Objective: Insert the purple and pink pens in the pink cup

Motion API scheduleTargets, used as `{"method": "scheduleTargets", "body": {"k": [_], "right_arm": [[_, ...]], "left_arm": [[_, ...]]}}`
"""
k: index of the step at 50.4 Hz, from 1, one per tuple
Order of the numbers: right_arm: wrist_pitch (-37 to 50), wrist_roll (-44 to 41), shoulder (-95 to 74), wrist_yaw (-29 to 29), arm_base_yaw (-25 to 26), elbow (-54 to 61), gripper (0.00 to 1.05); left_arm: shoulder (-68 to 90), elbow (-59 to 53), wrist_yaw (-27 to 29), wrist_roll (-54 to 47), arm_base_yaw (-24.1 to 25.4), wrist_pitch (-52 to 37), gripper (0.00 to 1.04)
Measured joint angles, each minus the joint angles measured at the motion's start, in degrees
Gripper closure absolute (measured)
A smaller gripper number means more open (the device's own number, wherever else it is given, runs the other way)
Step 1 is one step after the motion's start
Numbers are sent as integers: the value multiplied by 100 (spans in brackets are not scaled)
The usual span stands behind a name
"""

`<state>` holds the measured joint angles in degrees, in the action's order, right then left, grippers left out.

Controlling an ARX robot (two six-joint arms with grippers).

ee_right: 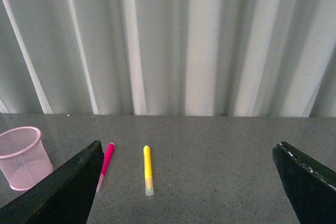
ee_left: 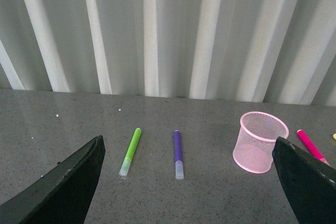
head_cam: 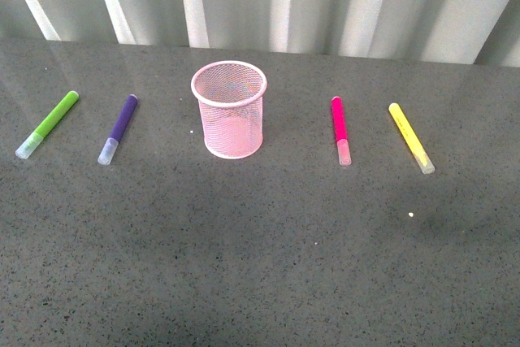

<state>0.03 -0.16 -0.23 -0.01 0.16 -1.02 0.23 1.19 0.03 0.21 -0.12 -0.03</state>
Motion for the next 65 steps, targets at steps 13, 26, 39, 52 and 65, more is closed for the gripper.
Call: {"method": "scheduleTargets", "body": {"k": [13,26,39,52,65], "right_arm": [[0,0,0,0,0,0,7],[0,0,0,-2,0,0,7],[0,0,0,0,0,0,7],[0,0,0,-2,0,0,7],[0,0,0,-2,0,0,7]], "left_arm": [[0,0,0,0,0,0,7],[0,0,0,0,0,0,7],[0,0,0,0,0,0,7],[0,0,0,0,0,0,7],[0,0,0,0,0,0,7]]}}
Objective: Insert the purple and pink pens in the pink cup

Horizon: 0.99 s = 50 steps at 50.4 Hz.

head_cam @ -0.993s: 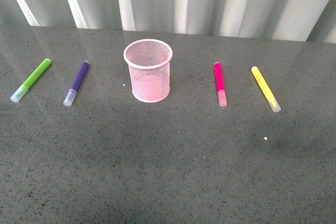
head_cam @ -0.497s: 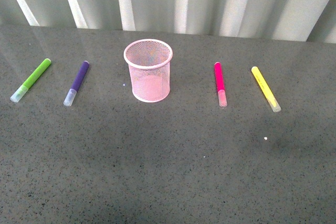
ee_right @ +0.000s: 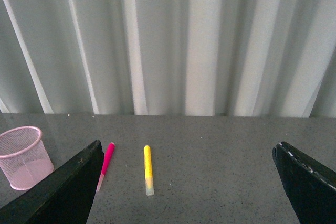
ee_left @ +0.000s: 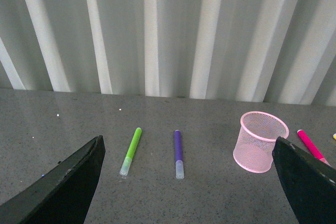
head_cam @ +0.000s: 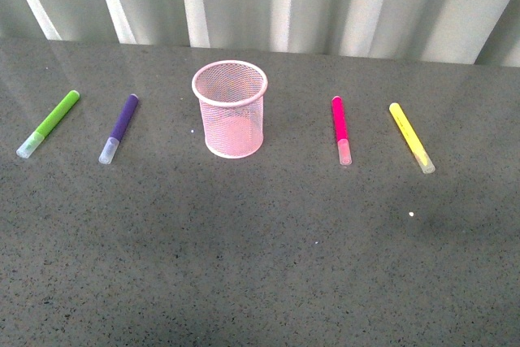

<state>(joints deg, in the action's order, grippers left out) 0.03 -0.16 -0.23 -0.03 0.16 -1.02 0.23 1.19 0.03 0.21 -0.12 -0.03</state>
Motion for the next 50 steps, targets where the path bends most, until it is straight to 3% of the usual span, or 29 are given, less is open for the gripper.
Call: {"method": "scheduleTargets", "body": {"k": [7,11,14,22,25,29,35,42,50], "right_arm": [[0,0,0,0,0,0,7],[0,0,-2,2,0,0,7],[0,0,0,4,0,0,7],[0,0,0,7,0,0,7],[0,0,0,2,0,0,7],[0,0,0,2,0,0,7],[0,0,0,0,0,0,7],[0,0,0,2,0,0,7],[0,0,0,0,0,0,7]], "left_arm": [[92,42,140,92,-48,136,7],[911,623,1016,640,-439,1478,7],[1666,960,1222,885,-590,1919,7],[3633,1580,927,997,-492,557,7],[4704,2151,732,955,-400,-227,7],[5838,2907,448,968,-358,-581,7],[7497,4127,420,857,-341,-424,7],[9536,6043,229,732,-389,551,7],[11079,7844,614,321,-474,1414,7]]}}
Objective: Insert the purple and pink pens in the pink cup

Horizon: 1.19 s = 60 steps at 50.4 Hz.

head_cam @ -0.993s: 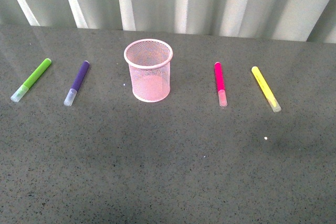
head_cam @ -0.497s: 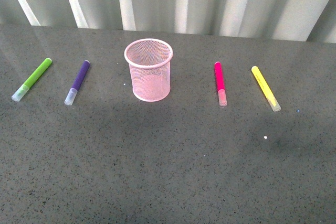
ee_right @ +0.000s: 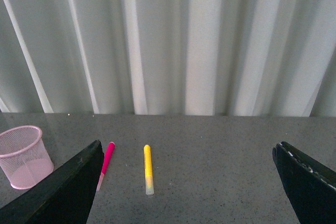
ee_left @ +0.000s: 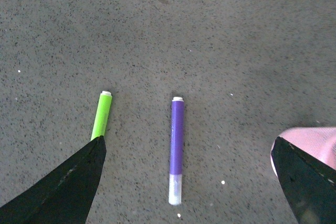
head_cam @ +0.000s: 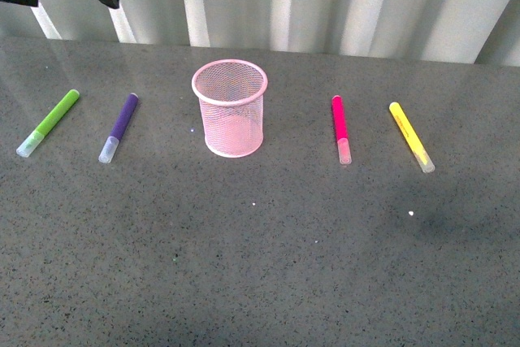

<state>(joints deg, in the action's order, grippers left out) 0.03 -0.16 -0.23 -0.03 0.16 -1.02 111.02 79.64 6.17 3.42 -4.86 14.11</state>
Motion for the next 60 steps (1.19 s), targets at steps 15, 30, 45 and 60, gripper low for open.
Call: {"method": "scheduleTargets", "body": {"k": [15,30,45,60], "right_arm": [[0,0,0,0,0,0,7],[0,0,0,0,0,0,7],[0,0,0,0,0,0,7],[0,0,0,2,0,0,7]], "left_arm": [[1484,1624,275,-109,151,863,7],[1749,1613,129,-74,522,999,7],[1954,1399,-114,-35,385,931,7],[2352,1596,-162,-107,101,914,7]]}}
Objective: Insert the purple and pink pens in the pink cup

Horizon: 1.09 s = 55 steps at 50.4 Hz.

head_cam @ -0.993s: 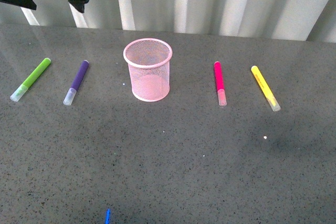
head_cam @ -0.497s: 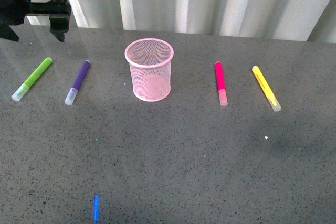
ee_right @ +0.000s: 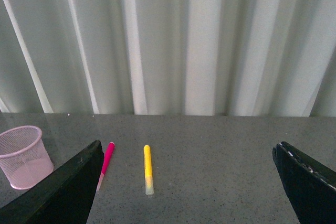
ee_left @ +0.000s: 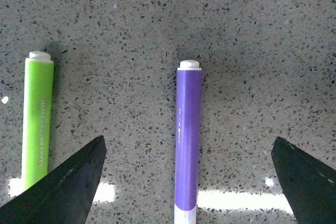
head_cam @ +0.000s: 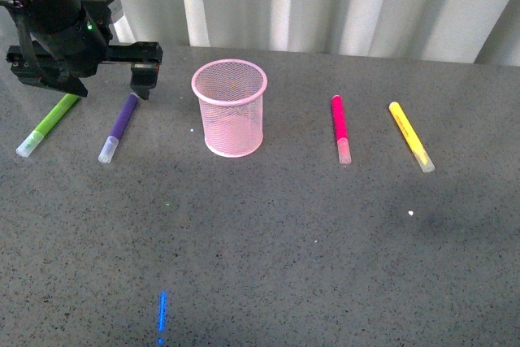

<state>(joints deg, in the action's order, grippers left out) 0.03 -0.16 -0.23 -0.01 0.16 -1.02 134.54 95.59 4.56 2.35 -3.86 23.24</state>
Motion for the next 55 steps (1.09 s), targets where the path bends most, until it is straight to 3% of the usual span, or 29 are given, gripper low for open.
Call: {"method": "scheduleTargets", "body": {"k": [42,55], "right_arm": [[0,0,0,0,0,0,7],[0,0,0,0,0,0,7]], "left_arm": [[850,774,339,-385,-232,48,7],[872,782,341,-437,-304,44,46]]}}
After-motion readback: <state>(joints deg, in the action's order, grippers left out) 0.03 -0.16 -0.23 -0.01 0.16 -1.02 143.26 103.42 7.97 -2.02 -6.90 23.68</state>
